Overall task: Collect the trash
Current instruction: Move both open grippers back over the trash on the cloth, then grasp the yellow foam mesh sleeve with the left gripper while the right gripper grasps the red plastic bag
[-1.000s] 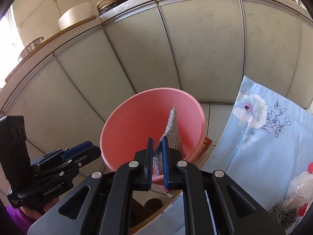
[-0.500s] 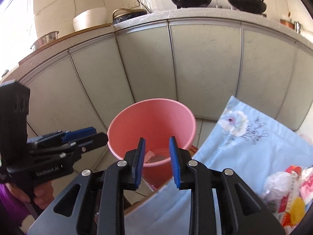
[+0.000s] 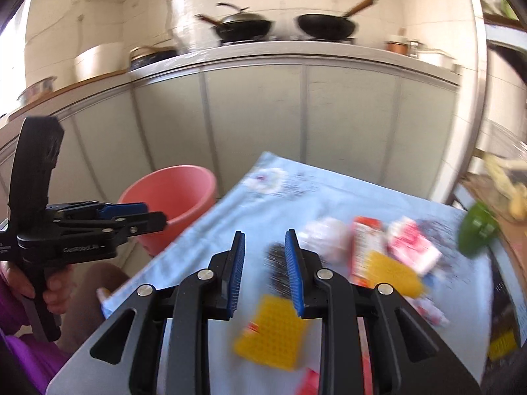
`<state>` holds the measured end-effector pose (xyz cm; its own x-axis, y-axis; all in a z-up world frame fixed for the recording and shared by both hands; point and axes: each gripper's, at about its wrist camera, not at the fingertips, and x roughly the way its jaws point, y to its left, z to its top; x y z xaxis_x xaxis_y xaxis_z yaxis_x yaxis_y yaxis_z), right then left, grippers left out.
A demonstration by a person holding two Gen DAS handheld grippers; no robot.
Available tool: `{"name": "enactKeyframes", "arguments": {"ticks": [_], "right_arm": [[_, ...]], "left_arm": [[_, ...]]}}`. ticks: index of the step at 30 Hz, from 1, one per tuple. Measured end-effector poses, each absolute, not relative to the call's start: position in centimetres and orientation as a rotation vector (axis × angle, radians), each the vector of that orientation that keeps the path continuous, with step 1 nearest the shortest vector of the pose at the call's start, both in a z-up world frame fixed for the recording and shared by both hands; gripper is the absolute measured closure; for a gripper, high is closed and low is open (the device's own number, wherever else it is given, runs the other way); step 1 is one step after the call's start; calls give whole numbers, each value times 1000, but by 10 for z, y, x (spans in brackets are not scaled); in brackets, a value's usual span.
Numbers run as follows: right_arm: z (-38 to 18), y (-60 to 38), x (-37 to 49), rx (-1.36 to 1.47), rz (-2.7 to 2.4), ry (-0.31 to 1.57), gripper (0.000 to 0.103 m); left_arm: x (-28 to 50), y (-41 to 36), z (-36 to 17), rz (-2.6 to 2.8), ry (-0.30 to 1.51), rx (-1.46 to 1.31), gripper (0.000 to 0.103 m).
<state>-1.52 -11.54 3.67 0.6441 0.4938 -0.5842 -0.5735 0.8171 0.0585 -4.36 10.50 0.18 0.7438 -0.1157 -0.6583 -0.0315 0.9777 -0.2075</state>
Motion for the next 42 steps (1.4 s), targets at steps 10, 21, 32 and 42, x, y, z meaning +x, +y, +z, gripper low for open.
{"name": "enactKeyframes", "arguments": {"ticks": [10, 21, 32, 42], "right_arm": [[7, -220, -31, -80, 396, 723, 75], [-9, -250, -38, 27, 463, 813, 75], [-26, -246, -47, 27, 557, 908, 61], [-44, -242, -45, 44, 563, 990, 62]], "left_arm": [[-19, 40, -26, -195, 849, -133, 54], [-2, -6, -51, -311, 1000, -59, 54], [4, -19, -74, -301, 1120, -27, 81], [-8, -13, -59, -316, 1065, -36, 95]]}}
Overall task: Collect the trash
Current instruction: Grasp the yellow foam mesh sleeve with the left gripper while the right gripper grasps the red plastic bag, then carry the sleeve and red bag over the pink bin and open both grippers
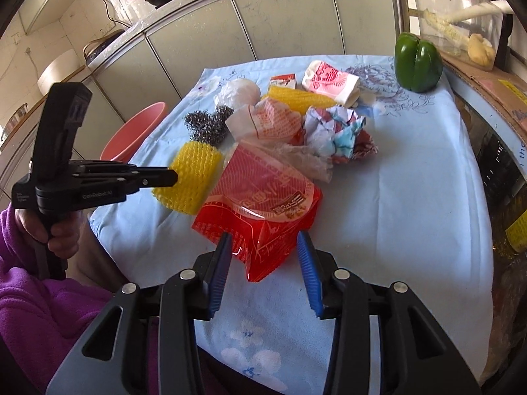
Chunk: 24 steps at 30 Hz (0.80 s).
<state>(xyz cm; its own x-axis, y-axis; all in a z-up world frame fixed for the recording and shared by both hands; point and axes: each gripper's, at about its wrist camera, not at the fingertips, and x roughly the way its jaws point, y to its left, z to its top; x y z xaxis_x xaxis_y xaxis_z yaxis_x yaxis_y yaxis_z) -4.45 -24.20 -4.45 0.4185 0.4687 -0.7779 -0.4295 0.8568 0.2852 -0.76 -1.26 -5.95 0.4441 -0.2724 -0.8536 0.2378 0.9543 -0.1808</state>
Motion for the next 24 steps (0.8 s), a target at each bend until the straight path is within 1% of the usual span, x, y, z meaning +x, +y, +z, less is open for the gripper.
{"name": "enactKeyframes", "arguments": {"ticks": [2, 3, 4, 10, 11, 24], "right_arm": [[-46, -241, -44, 38, 557, 999, 64], [-46, -241, -44, 38, 560, 1003, 76], [-47, -241, -44, 36, 557, 1006, 81], [-41, -241, -49, 17, 548, 989, 84], [-38, -241, -52, 11, 545, 978, 91], [17, -244, -67, -15, 500, 817, 93]], "left_arm": [[-10, -12, -56, -325, 1052, -33, 95], [-11, -12, -55, -328, 1047, -33, 95], [-13, -11, -53, -332, 1039, -34, 95], [-21, -7, -41, -351, 993, -41, 95], [-22, -6, -39, -352, 985, -39, 95], [-42, 15, -8, -374, 835, -84, 95]]}}
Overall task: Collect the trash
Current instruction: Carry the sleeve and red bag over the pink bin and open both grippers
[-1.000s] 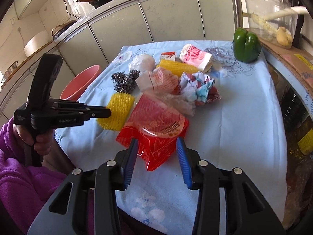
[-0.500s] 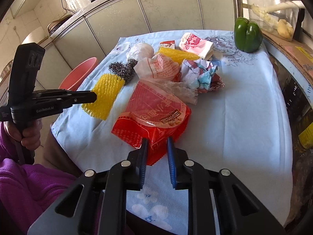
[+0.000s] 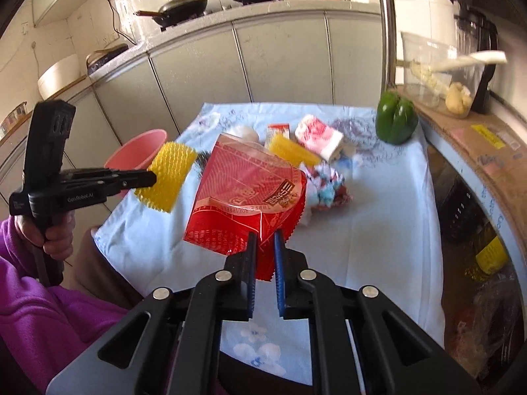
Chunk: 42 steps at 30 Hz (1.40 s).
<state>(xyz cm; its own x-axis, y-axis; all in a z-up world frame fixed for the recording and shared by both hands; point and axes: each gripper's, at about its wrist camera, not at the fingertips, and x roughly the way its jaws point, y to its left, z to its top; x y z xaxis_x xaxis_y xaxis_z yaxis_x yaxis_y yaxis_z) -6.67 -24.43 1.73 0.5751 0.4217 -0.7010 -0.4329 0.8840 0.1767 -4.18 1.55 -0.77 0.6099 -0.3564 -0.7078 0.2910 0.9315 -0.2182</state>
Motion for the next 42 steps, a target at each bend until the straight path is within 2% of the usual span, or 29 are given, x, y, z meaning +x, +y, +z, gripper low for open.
{"name": "enactKeyframes", "arguments": {"ticks": [7, 18, 27, 42], "right_arm": [[39, -208, -48, -35, 547, 739, 93], [49, -83, 0, -134, 742, 682, 93], [44, 30, 19, -236, 865, 664, 93], [-5, 109, 44, -284, 895, 793, 93]], "left_arm": [[-54, 55, 11, -291, 727, -148, 95], [-81, 160, 29, 39, 599, -213, 95], [-90, 237, 11, 230, 613, -301, 95], [-72, 275, -35, 301, 707, -323, 95]]}}
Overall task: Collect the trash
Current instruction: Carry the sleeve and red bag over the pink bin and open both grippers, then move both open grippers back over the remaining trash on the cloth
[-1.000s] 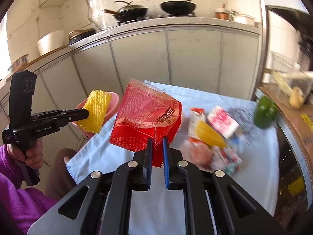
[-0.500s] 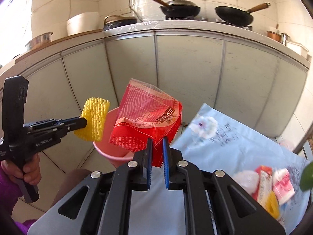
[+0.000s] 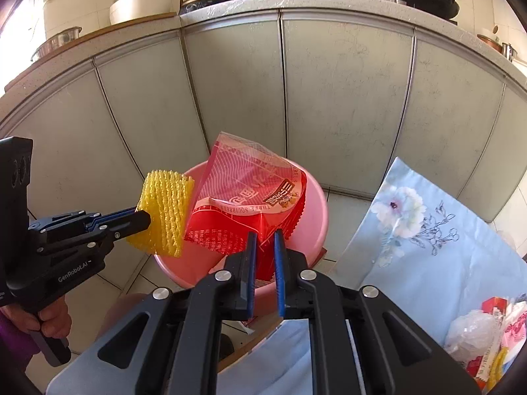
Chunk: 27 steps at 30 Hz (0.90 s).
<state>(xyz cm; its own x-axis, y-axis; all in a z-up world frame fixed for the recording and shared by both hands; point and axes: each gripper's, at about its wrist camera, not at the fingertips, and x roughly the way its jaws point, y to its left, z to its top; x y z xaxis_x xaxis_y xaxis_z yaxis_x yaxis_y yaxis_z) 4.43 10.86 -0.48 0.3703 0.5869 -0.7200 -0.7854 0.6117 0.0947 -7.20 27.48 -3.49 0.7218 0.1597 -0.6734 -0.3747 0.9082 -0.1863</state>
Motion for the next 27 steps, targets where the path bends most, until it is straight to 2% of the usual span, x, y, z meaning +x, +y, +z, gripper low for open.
{"name": "enactKeyframes", "arguments": {"ticks": [10, 12, 14, 17, 19, 27], "right_arm": [[-27, 127, 52, -278, 895, 841, 93], [-31, 130, 54, -274, 907, 863, 88], [-33, 131, 55, -267, 892, 871, 85], [-34, 132, 56, -260, 893, 872, 73], [-33, 132, 56, -258, 895, 868, 69], [-22, 119, 41, -239, 898, 819, 69]], "left_arm": [[-60, 282, -50, 328, 759, -294, 94], [-57, 283, -52, 334, 770, -293, 92], [-56, 286, -53, 336, 781, -305, 81], [-58, 290, -54, 340, 776, -336, 70], [-58, 290, -52, 337, 772, -344, 66], [-65, 281, -32, 304, 721, -331, 64]]}}
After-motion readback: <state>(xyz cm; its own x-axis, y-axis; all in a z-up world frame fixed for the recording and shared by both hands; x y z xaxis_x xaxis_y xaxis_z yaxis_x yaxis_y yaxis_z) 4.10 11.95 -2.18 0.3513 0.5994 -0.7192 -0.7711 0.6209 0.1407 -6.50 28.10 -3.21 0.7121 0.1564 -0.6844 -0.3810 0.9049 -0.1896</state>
